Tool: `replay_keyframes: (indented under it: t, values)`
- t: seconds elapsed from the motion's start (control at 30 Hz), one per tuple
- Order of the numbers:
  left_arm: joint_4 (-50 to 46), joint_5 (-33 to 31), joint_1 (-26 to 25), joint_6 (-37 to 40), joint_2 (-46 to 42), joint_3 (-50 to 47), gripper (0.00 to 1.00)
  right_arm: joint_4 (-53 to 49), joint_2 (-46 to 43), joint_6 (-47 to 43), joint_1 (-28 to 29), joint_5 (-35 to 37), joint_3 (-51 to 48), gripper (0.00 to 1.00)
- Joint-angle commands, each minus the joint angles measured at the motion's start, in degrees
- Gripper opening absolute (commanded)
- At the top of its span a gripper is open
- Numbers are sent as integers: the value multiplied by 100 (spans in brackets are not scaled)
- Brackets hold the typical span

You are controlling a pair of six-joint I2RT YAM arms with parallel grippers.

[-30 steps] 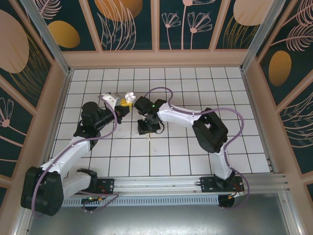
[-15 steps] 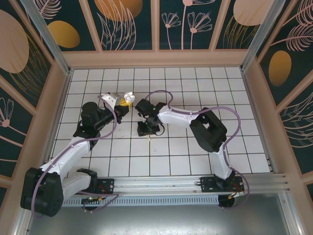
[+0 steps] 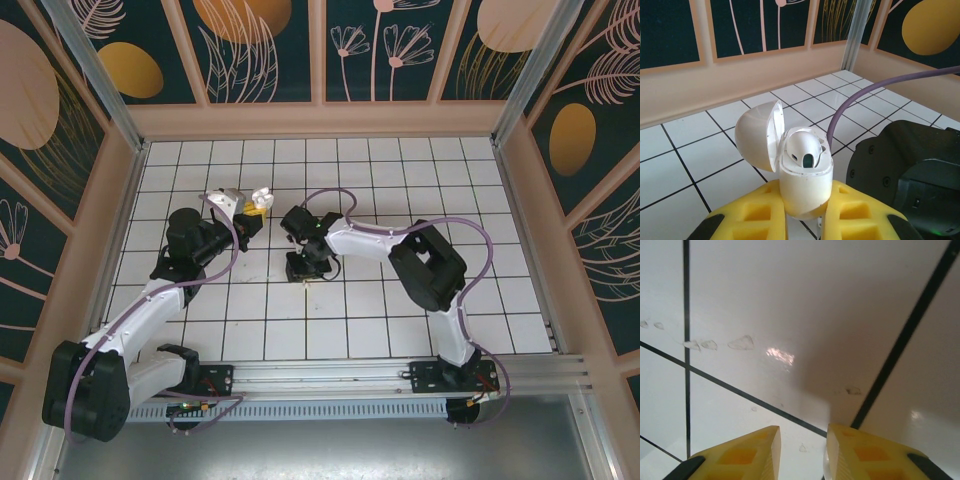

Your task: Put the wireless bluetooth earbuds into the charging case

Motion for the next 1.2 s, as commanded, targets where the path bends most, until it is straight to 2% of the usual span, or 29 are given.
replay_keyframes:
  t: [0.0,0.33,0.57,0.93,1.17]
  values:
    - [130,-1,-11,-114,41,9,9,-469,-164,-72,-42,285,-244,32]
    - [163,16,-12,-177,50,-26,9,-568,-508,-61,-103,385,-31,37]
    - [178,-31,-12,-184,17,-61,9,-382,-252,-183,-143,198,106,36]
    - [206,-36,-12,-184,69,-19,9,-121,-55,-214,-156,68,-119,36]
    - [197,-90,-4,-212,105,-17,9,-298,-135,-221,-160,220,-394,36]
